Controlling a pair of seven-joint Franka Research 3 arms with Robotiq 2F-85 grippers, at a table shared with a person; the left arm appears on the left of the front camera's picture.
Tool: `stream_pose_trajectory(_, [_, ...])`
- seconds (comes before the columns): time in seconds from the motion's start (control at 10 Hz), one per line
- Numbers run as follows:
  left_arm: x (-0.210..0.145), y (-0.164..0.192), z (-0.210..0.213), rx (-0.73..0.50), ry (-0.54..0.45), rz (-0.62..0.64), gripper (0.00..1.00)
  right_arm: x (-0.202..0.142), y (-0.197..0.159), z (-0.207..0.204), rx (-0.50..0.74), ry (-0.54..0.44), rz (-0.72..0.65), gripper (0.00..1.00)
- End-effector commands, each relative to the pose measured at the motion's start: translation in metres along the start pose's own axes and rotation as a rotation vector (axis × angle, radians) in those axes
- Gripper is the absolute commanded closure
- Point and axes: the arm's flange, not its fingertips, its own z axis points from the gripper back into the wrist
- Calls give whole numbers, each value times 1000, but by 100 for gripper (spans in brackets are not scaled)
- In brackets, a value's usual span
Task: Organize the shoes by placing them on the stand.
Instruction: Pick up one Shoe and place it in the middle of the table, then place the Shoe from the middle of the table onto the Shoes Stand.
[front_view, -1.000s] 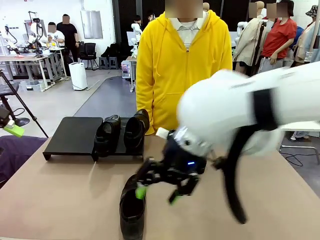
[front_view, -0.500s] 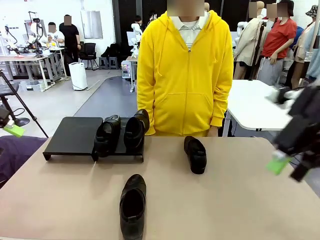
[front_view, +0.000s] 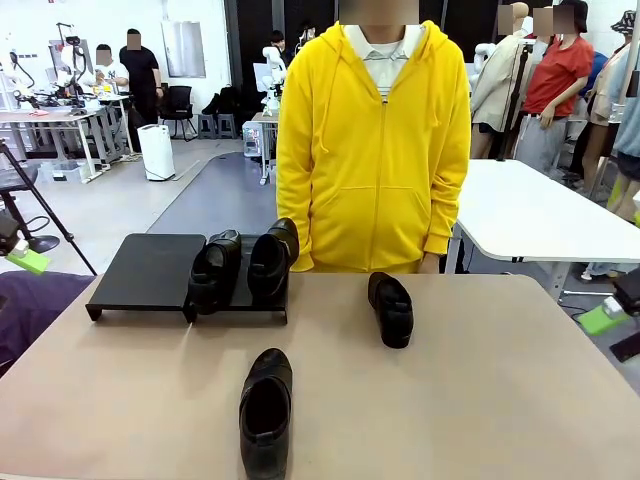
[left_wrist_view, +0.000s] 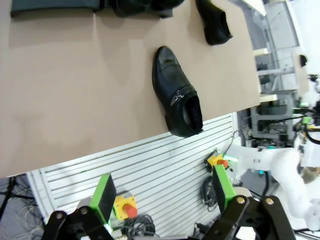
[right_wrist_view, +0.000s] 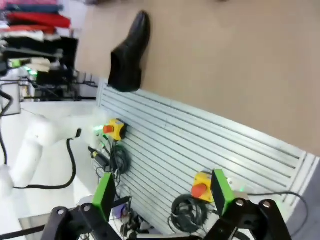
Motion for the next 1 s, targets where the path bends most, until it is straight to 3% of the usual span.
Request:
stream_pose_trajectory(0.0, [-1,3,3,3,5,-15,0,8,17,13,-1,110,-1,0])
stream_pose_trajectory(0.9, [-1,3,3,3,5,-15,0,8,17,13,-1,110,-1,0])
